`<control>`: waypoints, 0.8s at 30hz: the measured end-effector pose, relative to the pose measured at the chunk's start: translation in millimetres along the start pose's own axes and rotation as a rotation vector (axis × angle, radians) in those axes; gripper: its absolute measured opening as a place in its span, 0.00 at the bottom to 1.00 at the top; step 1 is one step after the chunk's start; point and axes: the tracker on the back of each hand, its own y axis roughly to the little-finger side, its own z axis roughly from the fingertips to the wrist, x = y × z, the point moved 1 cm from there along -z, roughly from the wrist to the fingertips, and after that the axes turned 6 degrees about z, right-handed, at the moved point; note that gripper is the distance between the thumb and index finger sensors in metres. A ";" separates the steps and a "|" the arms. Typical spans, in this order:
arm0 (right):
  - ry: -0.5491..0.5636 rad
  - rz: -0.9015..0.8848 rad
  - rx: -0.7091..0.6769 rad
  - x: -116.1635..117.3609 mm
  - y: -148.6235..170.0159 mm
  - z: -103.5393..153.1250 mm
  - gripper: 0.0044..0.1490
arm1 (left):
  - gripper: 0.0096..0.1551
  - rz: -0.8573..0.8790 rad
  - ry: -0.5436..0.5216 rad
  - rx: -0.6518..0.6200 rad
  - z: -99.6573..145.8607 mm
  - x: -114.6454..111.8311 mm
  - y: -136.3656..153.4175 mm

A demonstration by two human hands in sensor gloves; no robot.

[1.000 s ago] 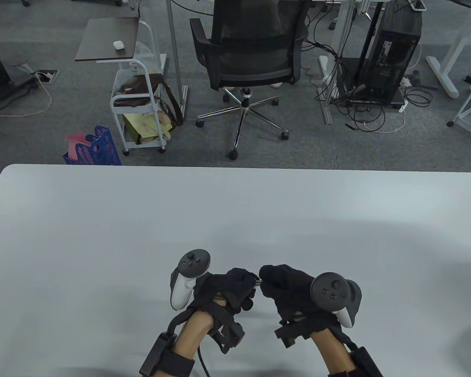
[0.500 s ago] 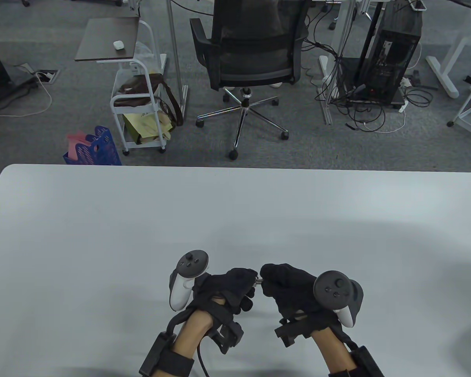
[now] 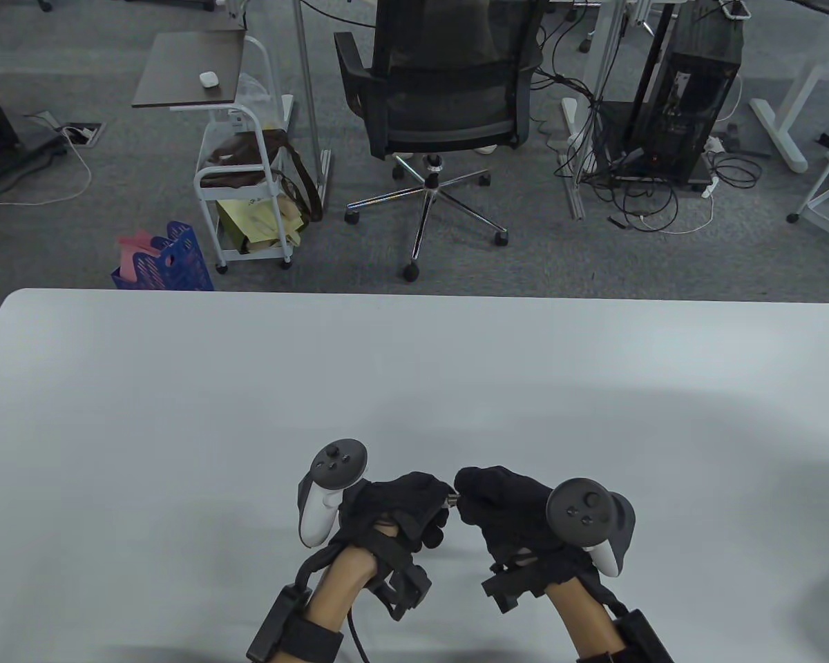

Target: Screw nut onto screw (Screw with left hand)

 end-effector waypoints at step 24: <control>0.008 -0.020 0.007 -0.6 0.8 0.0 0.25 | 0.31 0.006 0.026 0.000 1.5 0.7 -2.4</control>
